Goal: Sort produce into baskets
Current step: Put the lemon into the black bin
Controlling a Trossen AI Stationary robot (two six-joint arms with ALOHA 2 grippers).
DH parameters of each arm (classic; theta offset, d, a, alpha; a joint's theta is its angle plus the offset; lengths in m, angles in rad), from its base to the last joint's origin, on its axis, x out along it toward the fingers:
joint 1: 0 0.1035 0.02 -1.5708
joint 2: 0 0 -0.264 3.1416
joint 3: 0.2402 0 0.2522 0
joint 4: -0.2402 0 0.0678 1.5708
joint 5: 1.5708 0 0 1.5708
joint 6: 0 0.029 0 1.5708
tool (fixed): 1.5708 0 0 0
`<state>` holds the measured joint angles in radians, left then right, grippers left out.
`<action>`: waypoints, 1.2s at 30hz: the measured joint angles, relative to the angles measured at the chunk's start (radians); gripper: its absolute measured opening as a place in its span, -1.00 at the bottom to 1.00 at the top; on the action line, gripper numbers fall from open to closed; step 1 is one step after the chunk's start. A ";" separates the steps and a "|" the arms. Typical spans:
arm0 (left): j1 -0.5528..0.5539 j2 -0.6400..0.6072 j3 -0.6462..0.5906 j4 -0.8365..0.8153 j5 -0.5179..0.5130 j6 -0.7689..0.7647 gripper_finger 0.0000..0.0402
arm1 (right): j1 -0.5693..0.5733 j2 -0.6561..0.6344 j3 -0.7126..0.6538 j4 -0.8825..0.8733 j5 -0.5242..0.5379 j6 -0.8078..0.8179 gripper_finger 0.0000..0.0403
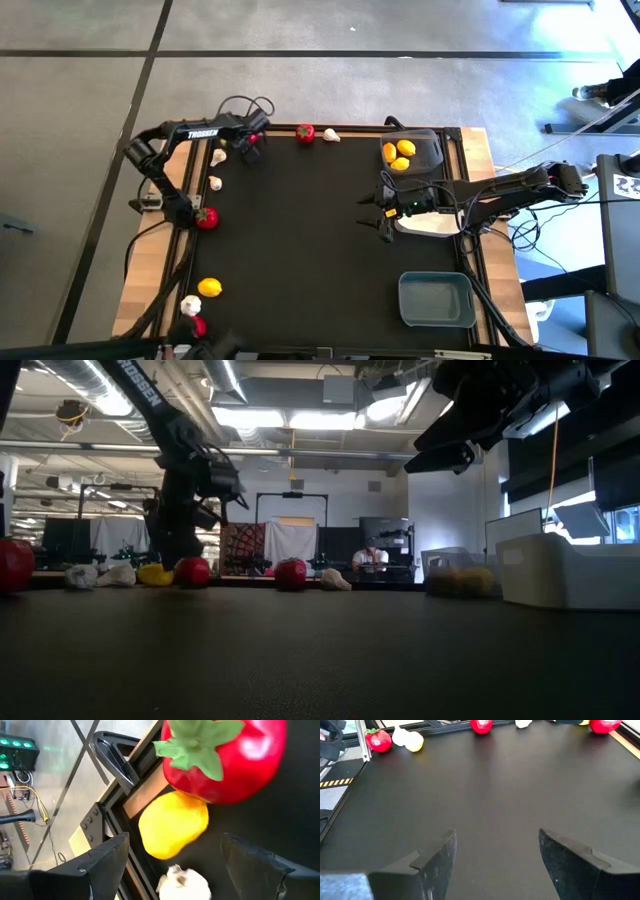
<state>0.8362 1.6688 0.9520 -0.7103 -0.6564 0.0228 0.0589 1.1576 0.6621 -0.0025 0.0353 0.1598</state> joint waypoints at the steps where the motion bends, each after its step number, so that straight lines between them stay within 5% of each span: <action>1: 0.008 0.002 0.000 0.008 0.000 0.012 0.54 | 0.000 0.000 0.000 0.000 0.000 0.000 0.39; 21: 0.172 0.018 0.000 0.087 0.237 0.158 0.52 | 0.000 0.000 0.000 0.000 0.001 -0.001 0.39; 36: 0.188 0.018 0.000 0.094 0.285 0.125 0.07 | 0.000 0.000 0.000 0.000 0.003 -0.007 0.39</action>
<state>1.0241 1.6863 0.9520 -0.6161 -0.3714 0.1478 0.0586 1.1576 0.6621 -0.0025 0.0383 0.1528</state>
